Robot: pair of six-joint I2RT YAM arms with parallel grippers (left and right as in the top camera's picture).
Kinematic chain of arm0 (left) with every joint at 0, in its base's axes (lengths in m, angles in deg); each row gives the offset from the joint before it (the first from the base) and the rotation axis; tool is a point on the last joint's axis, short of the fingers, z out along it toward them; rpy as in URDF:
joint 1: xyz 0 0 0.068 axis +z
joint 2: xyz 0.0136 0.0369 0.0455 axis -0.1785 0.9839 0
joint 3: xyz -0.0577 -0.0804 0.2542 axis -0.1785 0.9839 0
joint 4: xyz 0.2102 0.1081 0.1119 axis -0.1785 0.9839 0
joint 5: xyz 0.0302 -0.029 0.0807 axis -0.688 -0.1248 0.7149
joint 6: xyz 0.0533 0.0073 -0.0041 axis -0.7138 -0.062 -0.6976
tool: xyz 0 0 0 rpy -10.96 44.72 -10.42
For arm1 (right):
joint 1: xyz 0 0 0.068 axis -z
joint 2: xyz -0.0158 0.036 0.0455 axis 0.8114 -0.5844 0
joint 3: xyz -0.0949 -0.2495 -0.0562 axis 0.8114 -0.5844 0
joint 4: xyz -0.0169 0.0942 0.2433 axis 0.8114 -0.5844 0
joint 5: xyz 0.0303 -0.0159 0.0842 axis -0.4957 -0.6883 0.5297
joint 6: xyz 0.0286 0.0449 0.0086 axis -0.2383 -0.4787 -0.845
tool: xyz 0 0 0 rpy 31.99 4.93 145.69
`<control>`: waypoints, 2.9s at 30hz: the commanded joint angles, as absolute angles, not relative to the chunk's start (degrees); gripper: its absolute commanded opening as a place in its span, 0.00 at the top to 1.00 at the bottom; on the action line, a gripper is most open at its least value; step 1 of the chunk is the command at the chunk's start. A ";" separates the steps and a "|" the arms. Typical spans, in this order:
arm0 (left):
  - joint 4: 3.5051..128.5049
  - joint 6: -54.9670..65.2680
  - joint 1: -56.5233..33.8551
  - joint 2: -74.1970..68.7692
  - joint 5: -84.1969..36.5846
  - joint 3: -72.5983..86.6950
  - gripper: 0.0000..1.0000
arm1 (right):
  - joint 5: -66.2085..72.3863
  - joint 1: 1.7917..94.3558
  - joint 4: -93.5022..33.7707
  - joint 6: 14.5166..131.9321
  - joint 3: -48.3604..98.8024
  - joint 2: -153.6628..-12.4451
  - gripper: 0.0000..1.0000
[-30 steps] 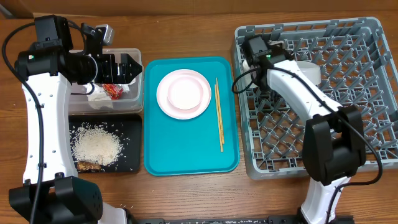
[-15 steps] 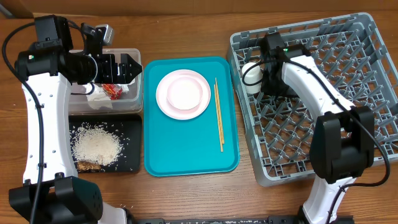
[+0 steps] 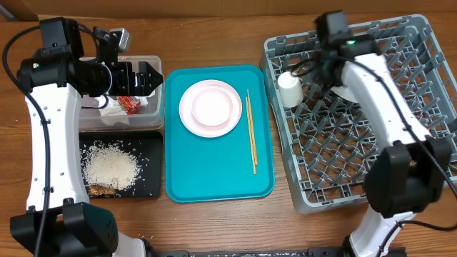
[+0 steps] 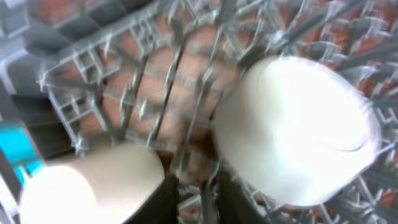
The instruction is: Sort waste into correct bins and load items into the dishwasher
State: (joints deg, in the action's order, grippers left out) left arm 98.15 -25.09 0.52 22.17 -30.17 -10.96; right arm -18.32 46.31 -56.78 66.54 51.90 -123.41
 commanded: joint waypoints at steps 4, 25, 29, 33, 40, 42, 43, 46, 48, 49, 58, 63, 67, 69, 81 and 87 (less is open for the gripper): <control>98.12 -24.67 -0.13 21.73 -30.06 -12.47 0.00 | -15.65 54.10 -53.92 65.84 52.95 -123.15 0.96; 98.12 -24.67 -0.09 21.73 -30.08 -12.47 0.00 | -5.53 57.72 -67.25 68.04 53.10 -125.58 0.91; 98.17 -24.65 -0.11 21.73 -30.08 -12.47 0.00 | 2.68 57.51 -66.79 74.21 53.10 -122.47 0.87; 97.95 -24.67 -0.11 21.73 -30.08 -12.47 0.00 | 13.53 55.47 -67.56 84.22 53.10 -120.27 0.77; 97.95 -24.67 -0.09 21.73 -30.08 -12.47 0.00 | 13.00 46.23 -71.36 90.58 52.95 -120.18 0.63; 97.95 -24.67 -0.09 21.73 -30.08 -12.47 0.00 | 11.08 44.26 -71.43 90.58 52.92 -120.18 0.61; 97.95 -24.67 -0.09 21.73 -30.06 -12.47 0.00 | 9.90 43.25 -71.40 90.56 52.90 -120.20 0.60; 97.95 -24.67 -0.09 21.73 -30.08 -12.47 0.00 | 7.23 40.83 -70.99 90.56 52.29 -120.20 0.59; 97.95 -24.67 -0.09 21.73 -30.08 -12.47 0.00 | 5.57 39.45 -70.64 90.47 51.59 -120.20 0.59; 97.95 -24.67 -0.13 21.73 -30.08 -12.47 0.00 | 4.87 38.93 -70.47 90.34 51.22 -120.20 0.59; 97.95 -24.67 -0.20 21.73 -30.08 -12.47 0.00 | 3.41 36.70 -68.69 90.36 47.15 -120.72 0.59; 97.95 -24.67 -0.20 21.73 -30.08 -12.47 0.00 | 3.45 36.61 -67.86 90.34 45.34 -120.72 0.59; 97.95 -24.67 -0.20 21.73 -30.08 -12.47 0.00 | 3.69 36.57 -67.86 90.12 44.42 -120.72 0.60; 97.95 -24.67 -0.20 21.73 -30.06 -12.47 0.00 | 3.67 36.33 -67.41 90.12 43.72 -120.72 0.60; 97.95 -24.67 -0.20 21.73 -30.08 -12.47 0.00 | 3.65 34.62 -63.34 89.51 40.40 -120.72 0.82; 97.95 -24.67 -0.20 21.73 -30.08 -12.47 0.00 | 3.62 34.62 -60.19 85.84 40.40 -120.72 0.89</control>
State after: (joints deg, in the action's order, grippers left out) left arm 97.97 -25.09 0.20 22.17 -30.17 -10.96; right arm 2.33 35.08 -62.40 87.43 40.36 -121.82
